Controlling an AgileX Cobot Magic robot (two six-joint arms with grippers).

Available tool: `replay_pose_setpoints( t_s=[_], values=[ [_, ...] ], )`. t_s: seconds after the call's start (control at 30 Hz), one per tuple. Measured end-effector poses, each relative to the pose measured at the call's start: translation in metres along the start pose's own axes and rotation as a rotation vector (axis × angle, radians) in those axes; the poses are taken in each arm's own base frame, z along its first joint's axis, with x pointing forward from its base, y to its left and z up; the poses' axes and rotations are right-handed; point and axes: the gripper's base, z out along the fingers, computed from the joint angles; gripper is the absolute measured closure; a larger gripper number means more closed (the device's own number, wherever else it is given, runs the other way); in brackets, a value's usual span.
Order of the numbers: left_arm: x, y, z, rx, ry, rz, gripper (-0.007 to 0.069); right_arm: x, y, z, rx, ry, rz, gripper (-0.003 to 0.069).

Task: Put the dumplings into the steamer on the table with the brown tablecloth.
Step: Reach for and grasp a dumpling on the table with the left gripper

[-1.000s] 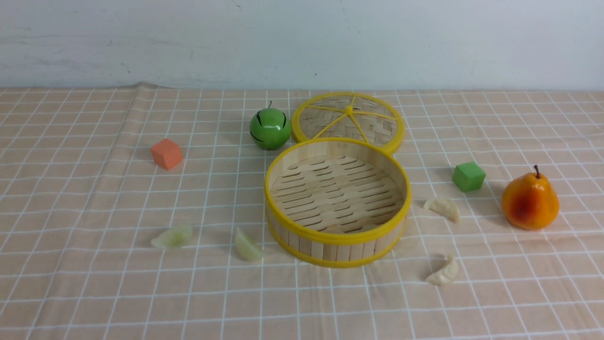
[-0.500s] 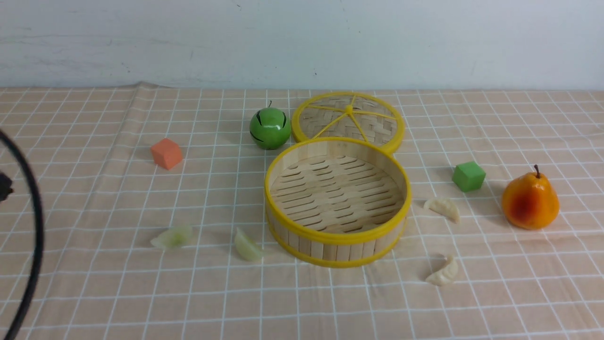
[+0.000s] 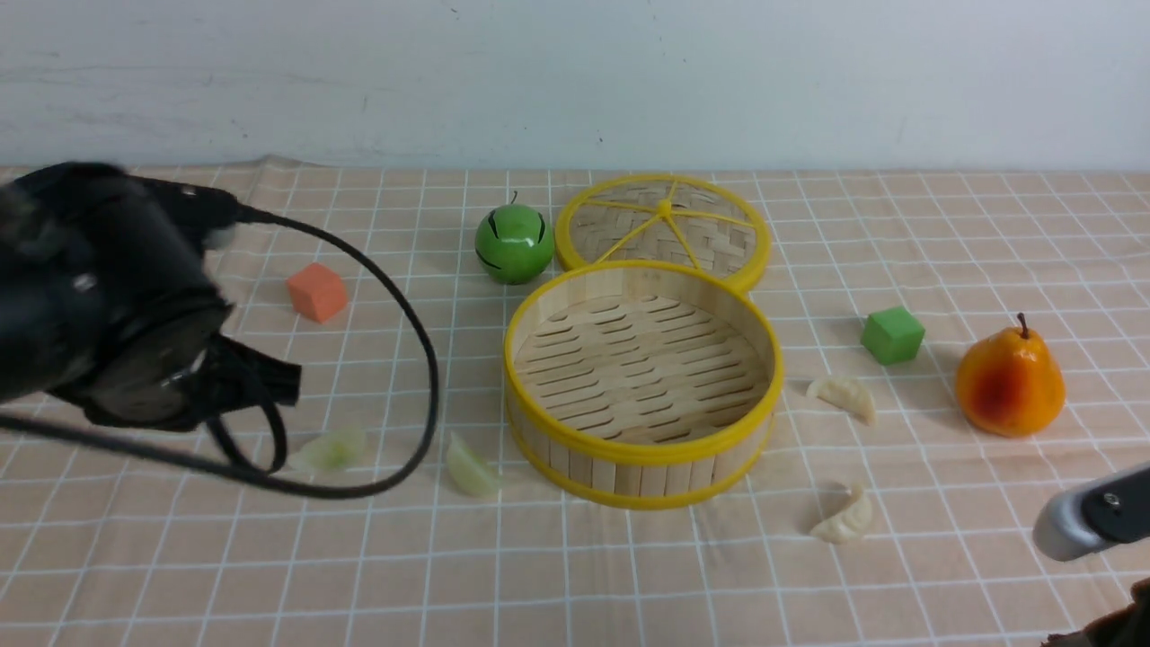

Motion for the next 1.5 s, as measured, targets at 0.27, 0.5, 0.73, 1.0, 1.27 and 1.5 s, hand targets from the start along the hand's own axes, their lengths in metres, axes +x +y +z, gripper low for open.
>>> replay_pose_setpoints(
  t_s=[0.27,0.5,0.73,1.0,1.27,1.5],
  values=[
    [-0.038,-0.046,0.016,0.209,-0.012,0.08,0.0578,-0.001,0.0,0.0,-0.002,0.0,-0.003,0.0661],
    [-0.045,-0.074,0.016,0.466,-0.012,-0.108,0.0575,-0.001,0.001,0.0,-0.006,-0.001,0.003,0.0658],
    [-0.046,-0.096,0.043,0.517,-0.022,-0.137,0.0508,-0.001,0.001,0.0,-0.006,-0.004,0.003,0.0656],
    [-0.031,-0.104,0.064,0.477,0.112,-0.134,0.0124,-0.002,0.001,0.0,-0.008,-0.014,0.006,0.0656],
    [-0.02,-0.116,0.087,0.462,0.189,-0.137,0.0142,-0.002,0.002,0.0,-0.015,-0.018,0.015,0.0645],
    [-0.025,-0.117,0.088,0.475,0.136,-0.134,0.0412,-0.002,0.002,0.0,-0.015,-0.018,0.016,0.0642]
  ],
)
